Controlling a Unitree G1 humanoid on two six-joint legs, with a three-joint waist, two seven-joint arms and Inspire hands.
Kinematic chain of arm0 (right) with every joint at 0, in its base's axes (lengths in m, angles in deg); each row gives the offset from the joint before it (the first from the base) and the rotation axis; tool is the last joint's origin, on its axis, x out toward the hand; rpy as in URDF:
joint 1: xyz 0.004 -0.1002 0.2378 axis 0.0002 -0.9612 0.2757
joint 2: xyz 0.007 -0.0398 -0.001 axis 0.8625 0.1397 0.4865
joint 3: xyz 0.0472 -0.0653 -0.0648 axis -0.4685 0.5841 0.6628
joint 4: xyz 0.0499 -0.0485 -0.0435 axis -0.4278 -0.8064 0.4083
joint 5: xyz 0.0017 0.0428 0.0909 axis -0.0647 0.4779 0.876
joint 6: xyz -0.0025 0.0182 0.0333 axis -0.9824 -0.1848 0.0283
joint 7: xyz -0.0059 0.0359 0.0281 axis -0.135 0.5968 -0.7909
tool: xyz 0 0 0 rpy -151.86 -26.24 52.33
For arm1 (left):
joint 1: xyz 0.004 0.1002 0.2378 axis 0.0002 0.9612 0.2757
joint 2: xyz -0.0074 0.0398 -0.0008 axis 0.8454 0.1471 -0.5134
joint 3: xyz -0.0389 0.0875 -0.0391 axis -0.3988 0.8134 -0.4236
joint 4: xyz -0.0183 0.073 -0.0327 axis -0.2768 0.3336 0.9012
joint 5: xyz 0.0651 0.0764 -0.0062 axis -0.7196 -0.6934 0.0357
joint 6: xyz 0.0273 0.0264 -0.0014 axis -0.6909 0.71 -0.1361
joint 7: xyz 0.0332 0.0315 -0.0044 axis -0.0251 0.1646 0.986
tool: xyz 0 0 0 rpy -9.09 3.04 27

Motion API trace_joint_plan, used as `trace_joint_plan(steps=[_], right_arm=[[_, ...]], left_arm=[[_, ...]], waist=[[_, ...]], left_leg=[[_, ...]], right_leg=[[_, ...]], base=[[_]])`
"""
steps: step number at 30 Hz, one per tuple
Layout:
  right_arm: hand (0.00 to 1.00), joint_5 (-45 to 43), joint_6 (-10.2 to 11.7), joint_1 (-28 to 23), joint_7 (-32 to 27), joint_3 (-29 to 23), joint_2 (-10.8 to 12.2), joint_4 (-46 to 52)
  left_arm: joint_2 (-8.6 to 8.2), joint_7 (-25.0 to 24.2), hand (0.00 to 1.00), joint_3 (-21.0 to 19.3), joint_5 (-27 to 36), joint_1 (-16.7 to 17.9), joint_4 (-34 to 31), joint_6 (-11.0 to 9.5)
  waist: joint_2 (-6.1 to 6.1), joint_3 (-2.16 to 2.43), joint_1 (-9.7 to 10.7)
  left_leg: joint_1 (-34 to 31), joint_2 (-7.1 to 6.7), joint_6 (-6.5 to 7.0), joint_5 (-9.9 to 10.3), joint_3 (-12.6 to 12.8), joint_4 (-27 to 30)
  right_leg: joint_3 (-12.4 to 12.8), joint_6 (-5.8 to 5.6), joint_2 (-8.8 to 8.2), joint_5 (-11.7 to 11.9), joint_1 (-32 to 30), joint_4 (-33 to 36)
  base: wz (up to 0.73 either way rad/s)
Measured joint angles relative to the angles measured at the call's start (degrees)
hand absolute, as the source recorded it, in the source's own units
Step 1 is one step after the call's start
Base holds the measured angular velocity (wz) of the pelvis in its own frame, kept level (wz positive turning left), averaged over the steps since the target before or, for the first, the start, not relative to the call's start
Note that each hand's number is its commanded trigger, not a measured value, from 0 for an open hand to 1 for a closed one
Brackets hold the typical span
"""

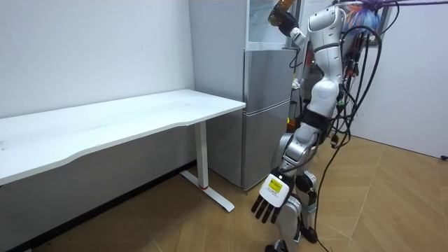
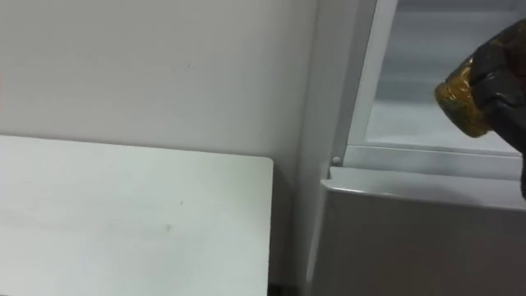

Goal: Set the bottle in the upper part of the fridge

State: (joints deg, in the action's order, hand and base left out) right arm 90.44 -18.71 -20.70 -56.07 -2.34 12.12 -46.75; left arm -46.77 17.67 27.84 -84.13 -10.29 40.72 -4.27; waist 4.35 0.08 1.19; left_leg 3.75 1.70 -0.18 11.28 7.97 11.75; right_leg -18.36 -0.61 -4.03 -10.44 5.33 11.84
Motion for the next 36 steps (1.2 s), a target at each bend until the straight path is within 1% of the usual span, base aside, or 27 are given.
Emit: trace_joint_plan(steps=[1,3,8,12,15,16,18,20,22,23,25,26,28,30,31,32,33,34,36], right_arm=[[1.00,0.00,0.00,0.00,-0.52,-0.04,0.00,-0.02],[1.00,0.02,0.00,0.01,-1.04,-0.17,0.00,-0.50],[1.00,0.20,-0.18,0.02,-2.92,-0.37,0.00,-4.98],[1.00,1.75,-1.26,0.14,-3.57,-0.40,-0.10,-7.61],[1.00,1.69,-1.99,0.15,-4.19,-0.43,-0.26,-9.31],[1.00,1.65,-2.07,0.25,-4.53,-0.42,-0.33,-10.08],[1.00,1.97,-2.39,1.64,-5.11,-0.36,-0.40,-12.65],[1.00,2.03,-2.46,5.24,-5.89,-0.36,-1.36,-19.12],[1.00,2.25,-2.62,7.52,-6.37,-0.36,-2.43,-23.99],[1.00,2.39,-3.37,8.99,-6.52,-0.36,-2.99,-26.56],[1.00,2.48,-4.22,10.32,-6.74,-0.14,-3.48,-29.11],[1.00,2.50,-4.65,11.23,-6.87,0.53,-3.94,-30.77],[1.00,2.64,-4.98,12.34,-7.21,0.95,-4.29,-32.52],[1.00,2.12,-5.02,13.83,-7.39,1.78,-5.37,-34.50],[1.00,1.91,-5.04,14.67,-7.32,2.23,-6.14,-36.12],[1.00,1.95,-5.10,15.34,-7.35,2.42,-6.78,-37.87],[1.00,2.01,-5.19,15.65,-7.41,2.69,-7.22,-38.81],[1.00,2.01,-5.71,16.56,-7.50,3.58,-7.87,-40.43],[1.00,2.05,-5.91,17.67,-7.36,4.81,-8.57,-42.17]], left_arm=[[-0.10,0.02,0.00,0.00,0.00,-0.02,-0.01,0.00],[-0.34,0.06,0.00,0.00,0.00,-0.03,-0.01,0.00],[-0.72,0.83,0.00,-0.03,-0.01,-0.14,0.00,0.00],[-0.78,0.53,0.00,-0.62,-0.01,-0.01,0.00,0.50],[-0.77,0.47,0.00,-1.04,-0.02,-0.01,0.00,0.57],[-0.77,0.49,0.00,-1.14,-0.02,-0.06,-0.03,0.57],[-0.80,0.51,0.00,-1.22,-0.02,-0.08,-0.06,0.79],[-0.81,0.43,0.00,-1.23,-0.02,-0.06,-0.25,1.15],[-0.80,0.16,0.00,-1.29,0.01,0.05,-0.40,1.27],[-0.82,-0.32,0.00,-1.56,0.02,0.20,-0.40,1.33],[-0.73,-0.53,0.00,-2.06,0.03,0.55,-0.46,1.65],[-0.63,-0.64,0.00,-2.06,0.00,1.05,-0.52,1.88],[-0.57,-1.00,0.00,-2.18,-0.01,1.48,-0.61,2.34],[-0.57,-1.95,0.00,-2.72,-0.03,1.54,-0.67,2.66],[-0.52,-2.23,0.00,-3.19,-0.04,1.51,-0.98,2.83],[-0.27,-2.45,0.00,-3.25,-0.03,1.52,-1.65,2.89],[-0.15,-2.54,0.00,-3.25,-0.02,1.52,-2.02,2.90],[-0.04,-2.56,0.00,-3.25,0.01,1.58,-2.40,2.91],[0.11,-2.54,0.00,-3.25,0.14,1.57,-2.67,2.93]], waist=[[0.06,0.05,0.00],[0.20,-0.02,0.01],[0.99,-0.38,-0.21],[1.06,-0.34,-0.52],[1.06,-0.30,-1.06],[1.06,-0.29,-1.58],[1.15,-0.24,-1.96],[1.39,-0.24,-2.65],[1.58,-0.22,-3.13],[1.73,-0.22,-3.30],[2.04,-0.21,-3.47],[2.39,-0.23,-3.53],[2.65,-0.09,-3.54],[3.09,-0.01,-3.73],[3.54,-0.08,-4.19],[4.10,-0.04,-4.63],[4.34,-0.04,-4.82],[4.68,0.09,-5.08],[4.89,0.19,-5.24]], left_leg=[[0.14,0.03,0.00,0.00,0.15,-0.02],[0.15,0.08,-0.01,0.00,0.39,-0.06],[-0.22,0.12,-0.02,0.04,0.39,-0.07],[-0.17,0.12,-0.01,0.07,0.37,-0.06],[-0.02,0.10,-0.01,0.06,0.20,-0.06],[0.00,0.12,-0.01,0.06,0.42,-0.10],[-0.02,0.14,-0.01,0.06,0.43,-0.10],[0.01,0.11,0.00,0.06,0.40,-0.04],[0.00,0.12,0.00,0.06,0.37,-0.06],[-0.12,0.12,0.00,0.06,0.07,-0.18],[-0.26,0.07,-0.01,0.06,-0.38,-0.23],[-0.29,0.01,-0.02,0.06,-0.50,-0.16],[-0.38,-0.05,-0.03,0.05,-0.59,0.06],[-0.36,-0.06,-0.03,0.04,-0.67,0.09],[-0.36,-0.04,-0.04,0.04,-0.70,0.10],[-0.36,-0.02,-0.05,0.04,-0.78,0.12],[-0.36,-0.02,-0.05,0.04,-0.78,0.12],[-0.39,-0.01,-0.05,0.04,-0.77,0.12],[-0.48,-0.03,-0.05,0.06,-0.80,0.12]], right_leg=[[0.21,0.00,0.04,0.00,-0.18,0.06],[0.53,0.00,0.08,0.00,-0.35,0.18],[0.57,-0.02,0.08,-0.01,-0.57,0.38],[0.58,-0.02,0.07,-0.03,-0.57,0.38],[0.57,-0.03,0.07,-0.04,-0.57,0.50],[0.59,-0.05,0.07,-0.06,-0.58,0.64],[0.49,-0.05,0.06,-0.06,-0.52,0.72],[0.45,-0.05,0.01,-0.06,-0.48,0.82],[0.48,-0.05,0.01,-0.06,-0.51,0.91],[0.40,-0.05,0.01,-0.06,-0.53,0.94],[0.16,-0.05,0.00,-0.22,-0.52,0.94],[-0.03,-0.04,-0.04,-0.37,-0.45,0.97],[-0.38,-0.05,-0.13,-0.53,-0.45,1.03],[-0.48,-0.07,-0.17,-0.60,-0.45,1.11],[-0.59,-0.07,-0.17,-0.60,-0.43,1.11],[-0.74,-0.07,-0.16,-0.60,-0.41,1.10],[-0.77,-0.07,-0.16,-0.60,-0.40,1.10],[-0.82,-0.07,-0.17,-0.60,-0.40,1.10],[-0.81,-0.07,-0.17,-0.60,-0.36,1.10]], base=[[-0.08],[-0.06],[0.00],[0.00],[0.00],[0.00],[0.00],[0.00],[0.00],[0.04],[0.08],[0.08],[0.07],[0.03],[0.00],[0.03],[0.04],[0.00],[0.00]])
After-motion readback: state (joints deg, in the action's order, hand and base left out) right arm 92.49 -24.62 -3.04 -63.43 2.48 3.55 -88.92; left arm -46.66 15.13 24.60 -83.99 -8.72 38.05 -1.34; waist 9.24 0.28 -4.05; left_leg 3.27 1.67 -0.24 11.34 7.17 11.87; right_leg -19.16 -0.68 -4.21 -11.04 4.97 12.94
